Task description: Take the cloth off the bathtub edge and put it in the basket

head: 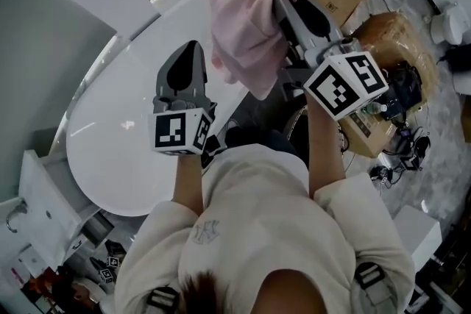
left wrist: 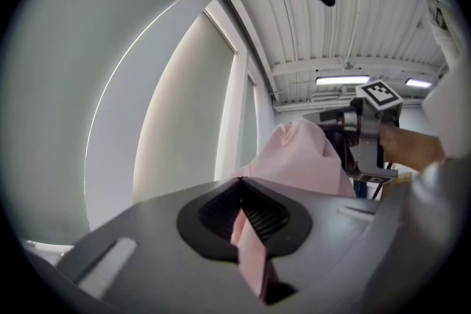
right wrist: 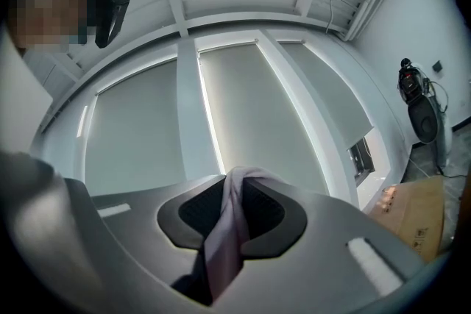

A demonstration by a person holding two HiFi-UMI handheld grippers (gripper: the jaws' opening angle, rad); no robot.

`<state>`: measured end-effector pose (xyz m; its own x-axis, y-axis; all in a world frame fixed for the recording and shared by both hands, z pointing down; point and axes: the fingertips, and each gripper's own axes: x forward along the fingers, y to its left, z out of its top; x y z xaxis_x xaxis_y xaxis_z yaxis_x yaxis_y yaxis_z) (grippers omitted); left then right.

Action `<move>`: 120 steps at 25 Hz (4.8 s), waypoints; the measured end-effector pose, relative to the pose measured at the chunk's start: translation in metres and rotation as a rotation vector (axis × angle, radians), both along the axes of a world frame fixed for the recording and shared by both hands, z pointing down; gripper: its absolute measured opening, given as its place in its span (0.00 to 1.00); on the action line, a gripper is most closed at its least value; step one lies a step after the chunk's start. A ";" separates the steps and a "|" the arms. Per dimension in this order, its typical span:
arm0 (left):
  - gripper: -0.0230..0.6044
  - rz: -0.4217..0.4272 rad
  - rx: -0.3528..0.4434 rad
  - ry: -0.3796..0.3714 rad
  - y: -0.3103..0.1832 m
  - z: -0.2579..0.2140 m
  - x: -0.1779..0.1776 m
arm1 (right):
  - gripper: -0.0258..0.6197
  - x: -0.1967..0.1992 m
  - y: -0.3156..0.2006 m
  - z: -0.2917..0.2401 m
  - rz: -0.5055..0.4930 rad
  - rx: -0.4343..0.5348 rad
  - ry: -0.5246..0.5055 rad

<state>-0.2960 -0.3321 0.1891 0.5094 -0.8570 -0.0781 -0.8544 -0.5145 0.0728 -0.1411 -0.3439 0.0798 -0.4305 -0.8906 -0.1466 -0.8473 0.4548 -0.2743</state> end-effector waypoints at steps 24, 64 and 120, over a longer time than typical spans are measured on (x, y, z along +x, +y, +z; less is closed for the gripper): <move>0.11 0.306 0.036 -0.023 0.088 -0.015 0.180 | 0.14 0.182 0.156 -0.005 0.330 0.022 -0.023; 0.11 0.921 -0.028 -0.057 0.263 0.027 0.412 | 0.14 0.342 0.429 0.071 0.894 -0.113 -0.024; 0.11 0.792 -0.235 -0.172 0.315 0.197 0.460 | 0.14 0.355 0.430 0.353 0.648 -0.499 -0.129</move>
